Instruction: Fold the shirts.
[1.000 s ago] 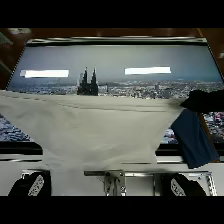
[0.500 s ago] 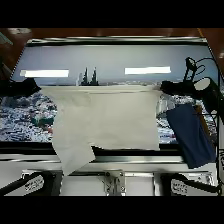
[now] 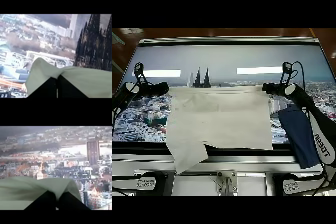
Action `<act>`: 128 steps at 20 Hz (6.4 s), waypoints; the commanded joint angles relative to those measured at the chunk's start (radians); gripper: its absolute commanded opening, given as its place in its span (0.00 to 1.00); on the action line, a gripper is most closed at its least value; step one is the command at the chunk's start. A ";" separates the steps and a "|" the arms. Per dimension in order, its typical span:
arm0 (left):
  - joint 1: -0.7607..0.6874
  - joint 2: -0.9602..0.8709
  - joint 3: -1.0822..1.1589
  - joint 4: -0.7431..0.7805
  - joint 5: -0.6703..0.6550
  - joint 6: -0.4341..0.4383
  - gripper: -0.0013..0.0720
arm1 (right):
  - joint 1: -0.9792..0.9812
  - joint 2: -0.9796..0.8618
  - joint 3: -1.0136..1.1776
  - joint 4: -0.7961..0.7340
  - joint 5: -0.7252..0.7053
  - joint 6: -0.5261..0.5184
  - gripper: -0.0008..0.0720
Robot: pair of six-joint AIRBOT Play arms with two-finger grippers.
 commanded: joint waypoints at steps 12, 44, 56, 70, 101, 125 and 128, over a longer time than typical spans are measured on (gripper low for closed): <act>-0.018 -0.071 0.014 0.198 -0.539 -0.079 0.06 | 0.013 0.001 -0.013 -0.215 0.551 0.224 0.12; 0.424 0.393 -0.714 0.021 -0.771 0.125 0.98 | -0.292 0.507 -0.469 -0.203 0.834 0.114 0.78; 0.219 0.278 -0.722 -0.167 -0.676 0.185 0.06 | -0.293 0.507 -0.469 -0.123 0.823 0.109 0.94; 0.219 0.358 -0.657 -0.168 -0.853 0.214 0.06 | -0.292 0.443 -0.673 -0.119 0.753 0.090 0.94; 0.204 -0.119 0.032 -0.537 -0.589 0.354 0.06 | -0.079 0.013 -0.023 -0.013 0.394 0.059 0.12; 0.198 -0.145 0.155 -0.640 -0.841 0.335 0.67 | -0.140 -0.134 -0.002 0.319 0.528 -0.002 0.12; 0.142 -0.145 0.155 -0.639 -0.845 0.336 0.06 | -0.154 -0.024 -0.002 0.314 0.568 -0.026 0.12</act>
